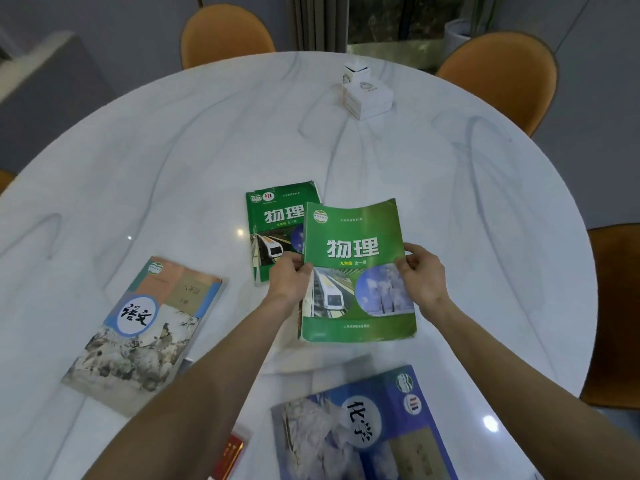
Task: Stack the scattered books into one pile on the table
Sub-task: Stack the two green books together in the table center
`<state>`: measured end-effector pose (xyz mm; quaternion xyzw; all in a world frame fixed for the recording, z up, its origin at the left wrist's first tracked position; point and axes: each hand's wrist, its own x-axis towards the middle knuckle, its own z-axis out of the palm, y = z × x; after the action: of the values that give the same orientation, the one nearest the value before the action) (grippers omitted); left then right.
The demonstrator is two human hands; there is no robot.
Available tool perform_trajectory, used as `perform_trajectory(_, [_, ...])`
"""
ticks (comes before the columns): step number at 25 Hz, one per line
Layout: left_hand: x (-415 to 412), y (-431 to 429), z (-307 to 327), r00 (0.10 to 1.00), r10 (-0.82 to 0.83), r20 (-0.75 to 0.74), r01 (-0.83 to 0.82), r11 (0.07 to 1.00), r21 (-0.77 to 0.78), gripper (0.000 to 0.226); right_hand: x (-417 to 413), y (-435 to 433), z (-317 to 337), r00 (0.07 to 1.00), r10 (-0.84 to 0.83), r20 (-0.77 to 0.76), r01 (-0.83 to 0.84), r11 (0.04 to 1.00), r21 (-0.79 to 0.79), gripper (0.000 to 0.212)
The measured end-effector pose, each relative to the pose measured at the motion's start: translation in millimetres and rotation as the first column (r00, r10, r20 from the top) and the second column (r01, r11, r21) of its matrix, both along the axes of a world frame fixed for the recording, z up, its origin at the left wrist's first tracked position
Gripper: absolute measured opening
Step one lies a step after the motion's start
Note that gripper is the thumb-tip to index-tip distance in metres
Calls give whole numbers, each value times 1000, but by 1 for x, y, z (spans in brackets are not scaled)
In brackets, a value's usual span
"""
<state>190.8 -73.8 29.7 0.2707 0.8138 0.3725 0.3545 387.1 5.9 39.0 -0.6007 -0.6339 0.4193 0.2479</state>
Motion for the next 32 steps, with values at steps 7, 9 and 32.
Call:
perform_trajectory(7, [-75, 30, -1, 986, 161, -46, -161, 987, -1, 32, -93, 56, 0, 993, 111, 42, -111, 994, 11, 31])
perform_trajectory(9, [-92, 39, -7, 983, 176, -58, -177, 984, -6, 31, -114, 69, -5, 990, 130, 47, -130, 991, 4, 31])
perform_trajectory(32, [-156, 63, -68, 955, 76, -285, -102, 992, -76, 24, -179, 107, -66, 942, 213, 259, -210, 977, -41, 25])
